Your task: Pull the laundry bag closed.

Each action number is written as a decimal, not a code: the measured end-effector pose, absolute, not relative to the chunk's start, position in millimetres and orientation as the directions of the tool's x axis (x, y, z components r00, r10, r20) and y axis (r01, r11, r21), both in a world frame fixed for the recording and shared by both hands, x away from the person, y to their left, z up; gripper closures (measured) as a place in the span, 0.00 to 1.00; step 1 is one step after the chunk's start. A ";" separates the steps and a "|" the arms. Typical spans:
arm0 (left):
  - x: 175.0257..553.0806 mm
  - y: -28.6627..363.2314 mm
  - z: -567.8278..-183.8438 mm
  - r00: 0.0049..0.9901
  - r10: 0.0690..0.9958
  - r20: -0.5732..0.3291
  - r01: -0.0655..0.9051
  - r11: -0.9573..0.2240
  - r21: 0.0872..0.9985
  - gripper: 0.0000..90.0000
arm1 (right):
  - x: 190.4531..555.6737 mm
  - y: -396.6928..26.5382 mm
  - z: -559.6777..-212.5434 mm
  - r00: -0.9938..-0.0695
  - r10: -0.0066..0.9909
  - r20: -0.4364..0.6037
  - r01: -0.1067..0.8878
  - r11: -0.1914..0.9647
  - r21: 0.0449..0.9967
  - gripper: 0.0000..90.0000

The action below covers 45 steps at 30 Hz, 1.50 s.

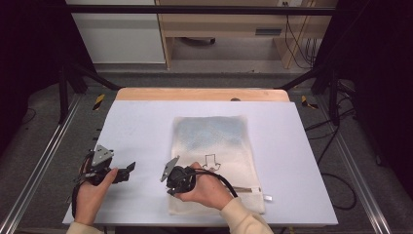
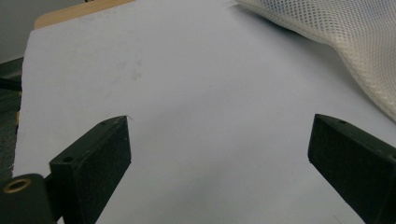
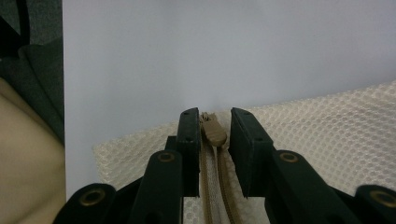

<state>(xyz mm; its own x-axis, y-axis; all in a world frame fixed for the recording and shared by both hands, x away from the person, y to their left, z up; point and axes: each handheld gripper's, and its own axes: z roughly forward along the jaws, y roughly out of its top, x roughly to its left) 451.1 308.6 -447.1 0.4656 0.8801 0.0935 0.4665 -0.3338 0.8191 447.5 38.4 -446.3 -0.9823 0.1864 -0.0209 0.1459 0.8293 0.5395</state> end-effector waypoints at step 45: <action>404.1 278.8 -446.2 0.613 0.790 -0.031 0.517 -0.370 0.772 0.06 | 447.3 29.4 -425.0 -0.981 0.193 -0.013 0.146 0.785 0.602 0.91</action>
<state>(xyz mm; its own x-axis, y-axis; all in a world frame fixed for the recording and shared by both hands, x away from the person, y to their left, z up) 404.1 278.8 -446.2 0.6127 0.7897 -0.0311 0.5165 -0.3703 0.7721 447.3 29.4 -425.0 -0.9811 0.1930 -0.0128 0.1465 0.7848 0.6022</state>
